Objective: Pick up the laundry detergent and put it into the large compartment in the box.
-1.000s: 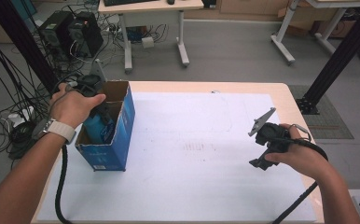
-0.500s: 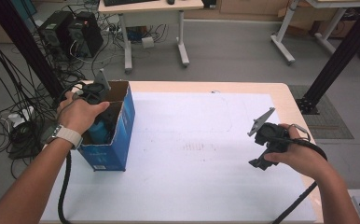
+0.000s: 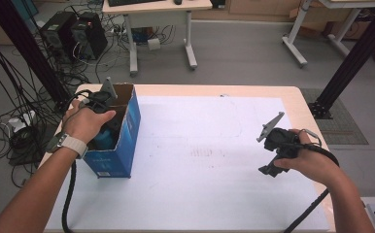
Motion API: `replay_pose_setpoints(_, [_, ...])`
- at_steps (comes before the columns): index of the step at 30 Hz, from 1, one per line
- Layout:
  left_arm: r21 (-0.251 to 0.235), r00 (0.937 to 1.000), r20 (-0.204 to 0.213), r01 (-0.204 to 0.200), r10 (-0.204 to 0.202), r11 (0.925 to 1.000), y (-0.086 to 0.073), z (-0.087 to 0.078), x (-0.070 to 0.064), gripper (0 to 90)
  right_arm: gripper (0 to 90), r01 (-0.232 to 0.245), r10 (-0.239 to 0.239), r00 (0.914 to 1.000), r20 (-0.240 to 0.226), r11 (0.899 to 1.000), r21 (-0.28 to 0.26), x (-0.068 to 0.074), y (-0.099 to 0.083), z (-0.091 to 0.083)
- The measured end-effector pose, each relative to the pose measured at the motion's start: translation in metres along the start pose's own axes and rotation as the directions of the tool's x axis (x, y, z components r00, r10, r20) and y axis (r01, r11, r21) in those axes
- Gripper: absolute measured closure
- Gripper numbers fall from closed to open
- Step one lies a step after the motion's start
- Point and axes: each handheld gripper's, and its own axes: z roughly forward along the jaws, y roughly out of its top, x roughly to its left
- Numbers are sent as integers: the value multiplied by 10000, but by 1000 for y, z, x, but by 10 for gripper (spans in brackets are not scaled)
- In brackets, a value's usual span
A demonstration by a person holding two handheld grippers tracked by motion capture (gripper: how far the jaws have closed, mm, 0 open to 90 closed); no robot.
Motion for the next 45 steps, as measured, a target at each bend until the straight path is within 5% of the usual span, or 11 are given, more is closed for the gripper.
replay_pose_setpoints(11, [75, 10000, -25, -62, 62, 10000, 1, 1, 0, 370, 101, -12, 12, 10000, 11, 10000, -13, 0, 0, 0])
replay_pose_setpoints(17, [261, 9986, -18, -521, 522, 9983, 2, -3, -5, 264, 99, -32, 32, 10000, 2, 10000, -51, 0, -2, 0])
replay_pose_setpoints(26, [-968, 9945, 119, -1020, 1036, 9901, -26, -46, 3, 236, 98, -5, 5, 10000, 10, 10000, -81, 0, 0, 0])
replay_pose_setpoints(29, [-1158, 9880, -293, -1543, 1519, 9812, -33, -64, -4, 182, 98, 46, -46, 10000, 3, 10000, -74, 0, 2, 1])
replay_pose_setpoints(34, [-1548, 9679, -486, -2512, 2466, 9555, -43, -85, -14, 88, 98, 67, -67, 10000, 18, 9999, -108, 0, 3, 0])
replay_pose_setpoints(39, [-1624, 9304, -711, -3666, 3597, 9161, -42, -100, -24, 45, 98, 12, -11, 10000, 30, 9999, -125, 2, 1, -1])
replay_pose_setpoints(45, [-1555, 8752, -902, -4838, 4754, 8612, -37, -110, -38, 45, 98, -111, 112, 9999, 74, 9998, -143, 3, -3, -3])
